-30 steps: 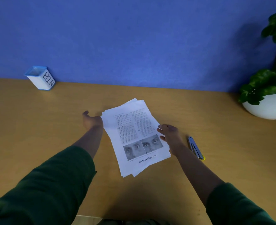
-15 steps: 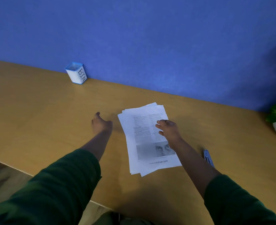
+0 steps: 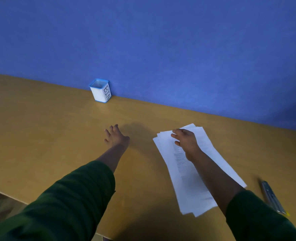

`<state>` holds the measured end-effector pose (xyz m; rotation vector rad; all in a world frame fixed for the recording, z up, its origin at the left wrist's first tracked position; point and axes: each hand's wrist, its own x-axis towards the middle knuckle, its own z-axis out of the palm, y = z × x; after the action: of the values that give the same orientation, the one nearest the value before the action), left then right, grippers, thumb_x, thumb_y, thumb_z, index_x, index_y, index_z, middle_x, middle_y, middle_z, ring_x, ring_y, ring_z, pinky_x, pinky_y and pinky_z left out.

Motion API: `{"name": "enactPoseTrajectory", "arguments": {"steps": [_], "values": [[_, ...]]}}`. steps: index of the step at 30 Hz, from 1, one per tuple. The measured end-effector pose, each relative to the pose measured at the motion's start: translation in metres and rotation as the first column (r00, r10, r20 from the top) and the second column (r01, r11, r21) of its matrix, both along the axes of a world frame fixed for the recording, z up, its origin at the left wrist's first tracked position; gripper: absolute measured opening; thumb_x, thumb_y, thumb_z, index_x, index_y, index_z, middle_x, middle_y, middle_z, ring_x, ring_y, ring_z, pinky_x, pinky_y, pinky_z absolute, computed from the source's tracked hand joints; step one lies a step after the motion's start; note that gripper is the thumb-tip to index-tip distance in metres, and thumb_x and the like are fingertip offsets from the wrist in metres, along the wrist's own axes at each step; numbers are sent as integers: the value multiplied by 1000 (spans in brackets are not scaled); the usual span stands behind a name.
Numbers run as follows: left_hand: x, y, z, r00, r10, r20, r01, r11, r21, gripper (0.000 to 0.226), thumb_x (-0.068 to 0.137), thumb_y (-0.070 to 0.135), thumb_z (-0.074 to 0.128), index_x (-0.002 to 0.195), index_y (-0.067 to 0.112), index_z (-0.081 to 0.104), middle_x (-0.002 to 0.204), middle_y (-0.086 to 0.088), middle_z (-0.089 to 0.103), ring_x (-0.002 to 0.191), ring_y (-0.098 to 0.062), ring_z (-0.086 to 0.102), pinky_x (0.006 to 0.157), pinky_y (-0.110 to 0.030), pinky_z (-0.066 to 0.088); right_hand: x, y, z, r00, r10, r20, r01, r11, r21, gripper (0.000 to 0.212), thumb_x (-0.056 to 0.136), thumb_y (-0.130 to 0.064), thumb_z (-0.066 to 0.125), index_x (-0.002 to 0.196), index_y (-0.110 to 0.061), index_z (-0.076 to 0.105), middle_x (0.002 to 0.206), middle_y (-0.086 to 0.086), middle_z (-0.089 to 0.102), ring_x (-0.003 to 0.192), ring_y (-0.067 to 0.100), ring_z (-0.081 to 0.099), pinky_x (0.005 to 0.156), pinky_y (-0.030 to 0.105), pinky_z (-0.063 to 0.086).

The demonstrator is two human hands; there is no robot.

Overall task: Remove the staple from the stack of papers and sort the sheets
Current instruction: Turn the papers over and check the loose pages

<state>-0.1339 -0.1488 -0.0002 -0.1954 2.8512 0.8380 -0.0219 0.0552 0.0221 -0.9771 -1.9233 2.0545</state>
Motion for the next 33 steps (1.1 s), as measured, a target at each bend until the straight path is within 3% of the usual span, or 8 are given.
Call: {"name": "enactPoseTrajectory", "arguments": {"steps": [3, 6, 16, 20, 23, 27, 29, 33], "values": [[-44, -36, -1, 997, -72, -5, 72, 997, -34, 70, 88, 16, 55, 149, 17, 19, 160, -1, 8, 148, -23, -4, 117, -46, 13, -45, -43, -2, 1000, -22, 7, 22, 1000, 9, 16, 91, -16, 52, 82, -9, 64, 104, 20, 66, 111, 31, 61, 75, 29, 45], [-83, -72, 0, 991, -136, -11, 134, 987, -88, 70, 90, 18, 54, 149, 16, 17, 160, -1, 6, 148, -23, -6, 118, -47, 10, -86, -82, 1, 1000, -10, -1, 10, 1000, 3, 19, 91, -16, 54, 73, -16, 60, 93, 10, 63, 108, 34, 62, 66, 25, 42], [-183, -152, -9, 971, -235, 37, 237, 947, -217, 70, 92, 32, 49, 150, 18, 13, 161, -3, 0, 147, -22, -11, 117, -50, 2, -196, -170, 22, 999, 33, -32, -30, 997, 74, 21, 90, -18, 53, 70, -18, 60, 90, 3, 63, 115, 36, 58, 71, 30, 40], [-204, -159, -24, 958, -279, 60, 285, 921, -265, 74, 92, 39, 46, 151, 17, 7, 161, -3, -2, 147, -21, -11, 117, -50, -2, -236, -184, 35, 997, 70, -22, -65, 980, 187, 20, 88, -18, 53, 68, -19, 58, 98, 26, 66, 112, 44, 55, 67, 31, 35], [-207, -164, -39, 946, -319, 57, 322, 908, -269, 76, 92, 48, 41, 152, 18, 4, 161, -1, -4, 147, -20, -11, 116, -49, -5, -265, -189, 42, 994, 107, -12, -101, 967, 235, 24, 88, -17, 53, 64, -20, 56, 90, 16, 66, 110, 41, 59, 70, 32, 37], [-221, -167, -59, 938, -345, 29, 338, 894, -296, 78, 91, 60, 26, 152, 20, 0, 161, -1, -7, 147, -19, -10, 116, -49, -5, -302, -189, 51, 985, 167, 49, -174, 924, 342, 25, 86, -17, 54, 61, -18, 54, 72, 0, 64, 79, 27, 66, 64, 30, 40], [-227, -163, -65, 933, -360, -7, 339, 885, -319, 79, 90, 62, 23, 152, 18, 1, 161, -3, -5, 148, -20, -7, 116, -50, -4, -320, -185, 56, 985, 160, 70, -174, 905, 389, 28, 85, -16, 54, 57, -16, 50, 57, 0, 55, 62, 19, 53, 55, 27, 36], [-232, -162, -72, 914, -398, -77, 348, 866, -359, 81, 87, 64, 14, 151, 17, -1, 161, -5, -4, 148, -21, -5, 116, -50, -5, -350, -180, 60, 977, 199, 79, -212, 857, 469, 40, 83, -13, 52, 48, -18, 35, 46, -4, 35, 54, 16, 34, 52, 28, 27]]}}
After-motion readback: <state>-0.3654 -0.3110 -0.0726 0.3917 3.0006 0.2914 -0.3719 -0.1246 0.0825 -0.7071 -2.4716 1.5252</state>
